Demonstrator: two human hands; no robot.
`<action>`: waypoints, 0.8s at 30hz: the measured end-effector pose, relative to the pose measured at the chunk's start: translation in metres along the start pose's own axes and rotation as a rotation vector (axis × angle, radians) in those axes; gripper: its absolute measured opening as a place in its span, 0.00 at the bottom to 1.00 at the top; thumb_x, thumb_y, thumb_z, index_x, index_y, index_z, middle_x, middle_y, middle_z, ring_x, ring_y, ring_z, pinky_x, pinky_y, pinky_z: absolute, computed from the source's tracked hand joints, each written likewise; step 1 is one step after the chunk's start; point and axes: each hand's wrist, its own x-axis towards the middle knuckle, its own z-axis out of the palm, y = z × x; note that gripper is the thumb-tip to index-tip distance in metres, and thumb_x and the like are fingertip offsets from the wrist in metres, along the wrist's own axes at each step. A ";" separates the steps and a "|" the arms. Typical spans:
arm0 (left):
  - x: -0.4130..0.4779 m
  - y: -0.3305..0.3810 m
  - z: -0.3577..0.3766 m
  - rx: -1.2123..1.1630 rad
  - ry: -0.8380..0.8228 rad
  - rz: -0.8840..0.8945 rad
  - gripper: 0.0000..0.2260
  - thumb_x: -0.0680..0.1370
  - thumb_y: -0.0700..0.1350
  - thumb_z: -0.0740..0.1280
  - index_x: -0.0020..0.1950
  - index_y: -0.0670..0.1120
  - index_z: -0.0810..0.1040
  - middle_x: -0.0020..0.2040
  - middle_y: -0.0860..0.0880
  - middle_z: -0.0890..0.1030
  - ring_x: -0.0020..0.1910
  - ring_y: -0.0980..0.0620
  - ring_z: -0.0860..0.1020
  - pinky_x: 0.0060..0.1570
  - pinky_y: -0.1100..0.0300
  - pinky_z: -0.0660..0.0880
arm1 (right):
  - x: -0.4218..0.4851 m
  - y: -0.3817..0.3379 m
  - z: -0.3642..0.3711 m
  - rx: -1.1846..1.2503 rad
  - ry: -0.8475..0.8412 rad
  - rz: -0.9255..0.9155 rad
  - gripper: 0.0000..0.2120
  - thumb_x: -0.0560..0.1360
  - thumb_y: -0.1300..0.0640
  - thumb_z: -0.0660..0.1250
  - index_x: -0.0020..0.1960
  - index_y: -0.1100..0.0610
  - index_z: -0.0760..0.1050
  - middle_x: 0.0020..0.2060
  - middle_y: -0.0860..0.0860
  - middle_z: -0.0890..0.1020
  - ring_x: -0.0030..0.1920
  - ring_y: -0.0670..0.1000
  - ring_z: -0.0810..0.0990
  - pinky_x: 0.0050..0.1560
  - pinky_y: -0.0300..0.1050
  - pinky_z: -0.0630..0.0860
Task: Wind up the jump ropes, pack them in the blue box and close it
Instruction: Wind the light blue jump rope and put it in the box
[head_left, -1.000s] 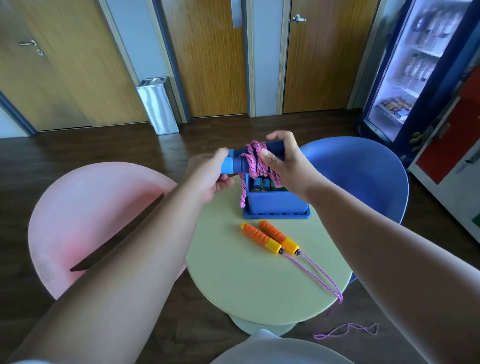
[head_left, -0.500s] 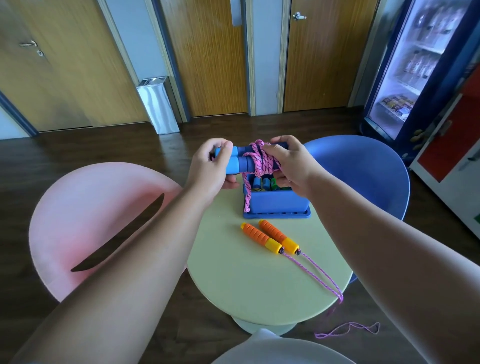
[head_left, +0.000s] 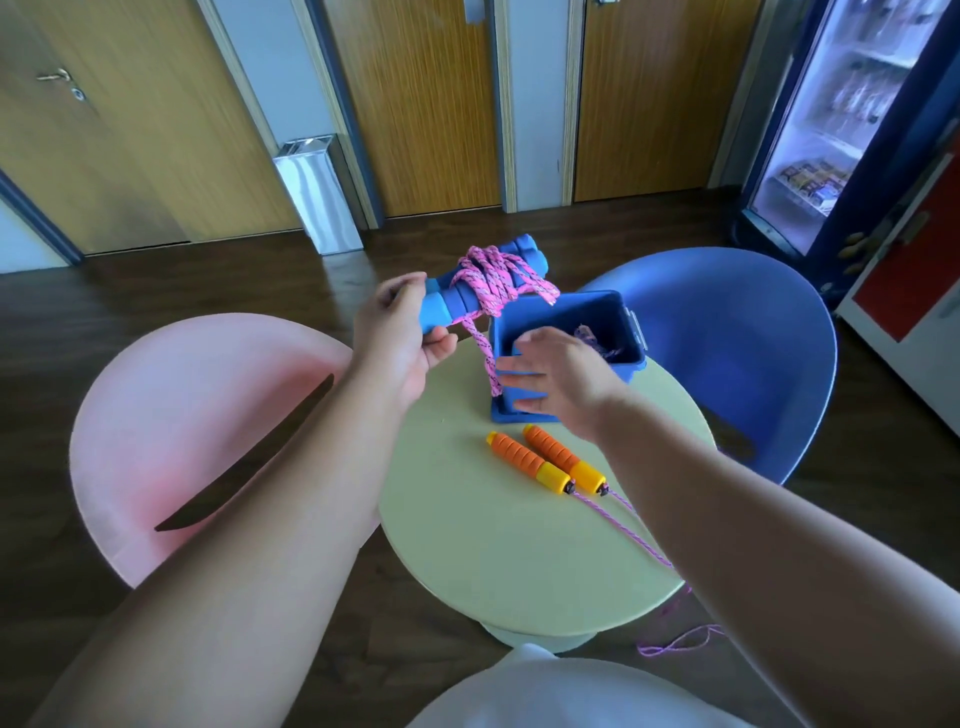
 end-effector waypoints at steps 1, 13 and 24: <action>0.001 0.000 0.000 -0.015 0.002 -0.019 0.05 0.84 0.48 0.66 0.57 0.50 0.80 0.49 0.42 0.78 0.27 0.53 0.72 0.27 0.63 0.76 | -0.002 0.005 0.003 0.017 -0.075 -0.014 0.02 0.79 0.54 0.64 0.50 0.51 0.74 0.52 0.55 0.85 0.56 0.58 0.83 0.62 0.60 0.76; 0.010 0.000 -0.018 -0.087 0.029 -0.116 0.05 0.79 0.47 0.72 0.53 0.48 0.81 0.45 0.45 0.78 0.25 0.54 0.69 0.23 0.66 0.69 | 0.002 0.002 -0.003 -0.070 -0.186 -0.197 0.05 0.79 0.64 0.69 0.45 0.58 0.78 0.35 0.52 0.77 0.35 0.48 0.70 0.40 0.42 0.72; -0.002 -0.002 -0.028 0.026 -0.042 0.087 0.03 0.79 0.40 0.71 0.47 0.48 0.81 0.41 0.42 0.80 0.20 0.51 0.65 0.24 0.65 0.59 | 0.006 -0.029 -0.031 -0.383 0.247 -0.464 0.06 0.74 0.60 0.76 0.38 0.55 0.84 0.27 0.45 0.82 0.31 0.52 0.72 0.35 0.48 0.68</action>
